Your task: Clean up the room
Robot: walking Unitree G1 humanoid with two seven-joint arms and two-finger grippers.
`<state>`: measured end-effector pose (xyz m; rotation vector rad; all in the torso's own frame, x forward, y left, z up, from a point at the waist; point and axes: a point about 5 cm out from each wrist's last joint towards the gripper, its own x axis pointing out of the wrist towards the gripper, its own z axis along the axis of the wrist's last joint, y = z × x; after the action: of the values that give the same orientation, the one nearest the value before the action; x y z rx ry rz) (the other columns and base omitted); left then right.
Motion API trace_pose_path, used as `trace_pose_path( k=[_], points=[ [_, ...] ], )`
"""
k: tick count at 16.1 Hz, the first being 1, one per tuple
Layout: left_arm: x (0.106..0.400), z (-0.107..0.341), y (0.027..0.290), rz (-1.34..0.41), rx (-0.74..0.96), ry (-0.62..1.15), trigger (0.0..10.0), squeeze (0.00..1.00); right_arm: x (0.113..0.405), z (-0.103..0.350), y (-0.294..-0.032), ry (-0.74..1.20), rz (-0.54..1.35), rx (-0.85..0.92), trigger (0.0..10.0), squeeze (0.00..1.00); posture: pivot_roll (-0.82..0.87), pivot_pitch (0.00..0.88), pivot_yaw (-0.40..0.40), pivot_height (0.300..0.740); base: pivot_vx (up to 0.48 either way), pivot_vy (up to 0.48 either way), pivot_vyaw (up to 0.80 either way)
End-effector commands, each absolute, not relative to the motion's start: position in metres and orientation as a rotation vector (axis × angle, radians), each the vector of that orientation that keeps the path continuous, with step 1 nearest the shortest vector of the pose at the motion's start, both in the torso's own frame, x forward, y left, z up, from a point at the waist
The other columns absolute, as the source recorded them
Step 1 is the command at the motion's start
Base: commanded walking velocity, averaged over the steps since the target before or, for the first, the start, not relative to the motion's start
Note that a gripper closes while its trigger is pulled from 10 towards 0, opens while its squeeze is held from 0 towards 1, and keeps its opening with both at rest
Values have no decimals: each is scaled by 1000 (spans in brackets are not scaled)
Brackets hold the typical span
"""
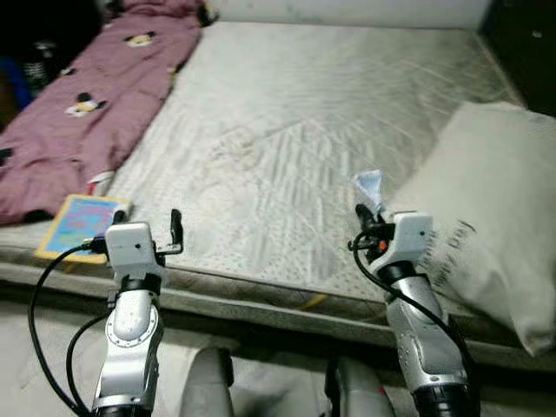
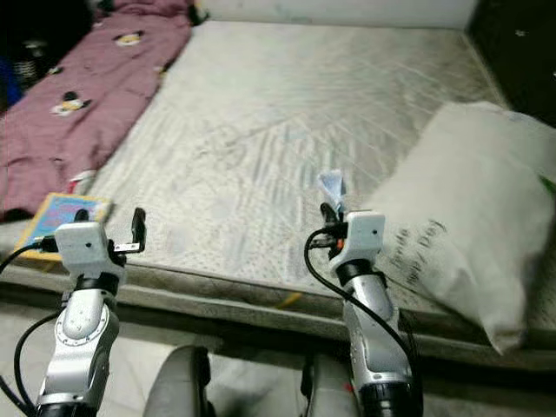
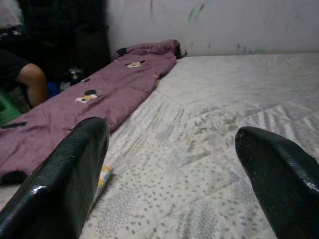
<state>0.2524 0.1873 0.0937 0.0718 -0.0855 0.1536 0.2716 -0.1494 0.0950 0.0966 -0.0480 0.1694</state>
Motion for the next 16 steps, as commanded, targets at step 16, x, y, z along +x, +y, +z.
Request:
trace_pose_path(
  k=[16],
  points=[
    [254, 97, 185, 108, 114, -83, 10000, 0, 270, 93, -151, 12, 102, 47, 10000, 0, -53, 0, 60, 740, 0, 0, 0]
  ],
)
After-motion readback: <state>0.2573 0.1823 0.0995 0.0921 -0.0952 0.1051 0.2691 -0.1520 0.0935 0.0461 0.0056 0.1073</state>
